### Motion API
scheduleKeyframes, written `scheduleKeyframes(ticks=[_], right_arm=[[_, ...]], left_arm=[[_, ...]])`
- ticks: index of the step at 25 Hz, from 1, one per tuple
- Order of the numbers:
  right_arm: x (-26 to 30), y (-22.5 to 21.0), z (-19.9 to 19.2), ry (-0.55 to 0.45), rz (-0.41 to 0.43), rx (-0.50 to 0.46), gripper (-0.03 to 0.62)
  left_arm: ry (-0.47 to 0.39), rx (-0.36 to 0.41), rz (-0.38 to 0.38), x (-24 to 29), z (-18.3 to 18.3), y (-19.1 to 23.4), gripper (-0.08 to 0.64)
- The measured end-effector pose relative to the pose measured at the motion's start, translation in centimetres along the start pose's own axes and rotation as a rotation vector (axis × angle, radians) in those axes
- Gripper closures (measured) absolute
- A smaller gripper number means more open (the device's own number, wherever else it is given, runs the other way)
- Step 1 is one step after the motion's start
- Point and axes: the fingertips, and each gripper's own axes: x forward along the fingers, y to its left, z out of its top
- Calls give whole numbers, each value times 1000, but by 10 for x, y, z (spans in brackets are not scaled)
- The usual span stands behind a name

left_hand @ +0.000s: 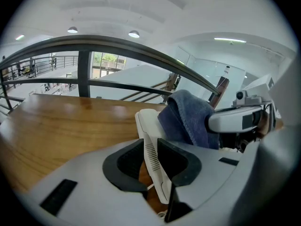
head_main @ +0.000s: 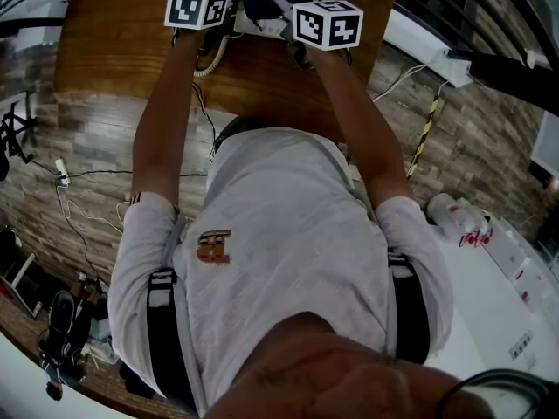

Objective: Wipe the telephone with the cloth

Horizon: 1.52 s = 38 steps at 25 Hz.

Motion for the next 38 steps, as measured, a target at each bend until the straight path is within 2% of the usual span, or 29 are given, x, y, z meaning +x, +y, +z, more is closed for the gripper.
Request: scheduleKeyframes(ticks=[5, 15, 25, 30, 38], right_arm=[[13, -7, -20, 49, -19, 31, 532], [2, -53, -40, 113, -217, -78, 532], [-44, -90, -48, 89, -329, -42, 532], [-61, -85, -49, 43, -322, -24, 532], [-50, -10, -44, -2, -155, -31, 532]], left_arm=[[1, 3, 5, 0, 1, 0, 471], [-3, 2, 16, 0, 0, 0, 471], [-1, 5, 17, -2, 0, 4, 471], [-2, 7, 17, 2, -1, 3, 471], [-5, 3, 18, -1, -2, 3, 471]])
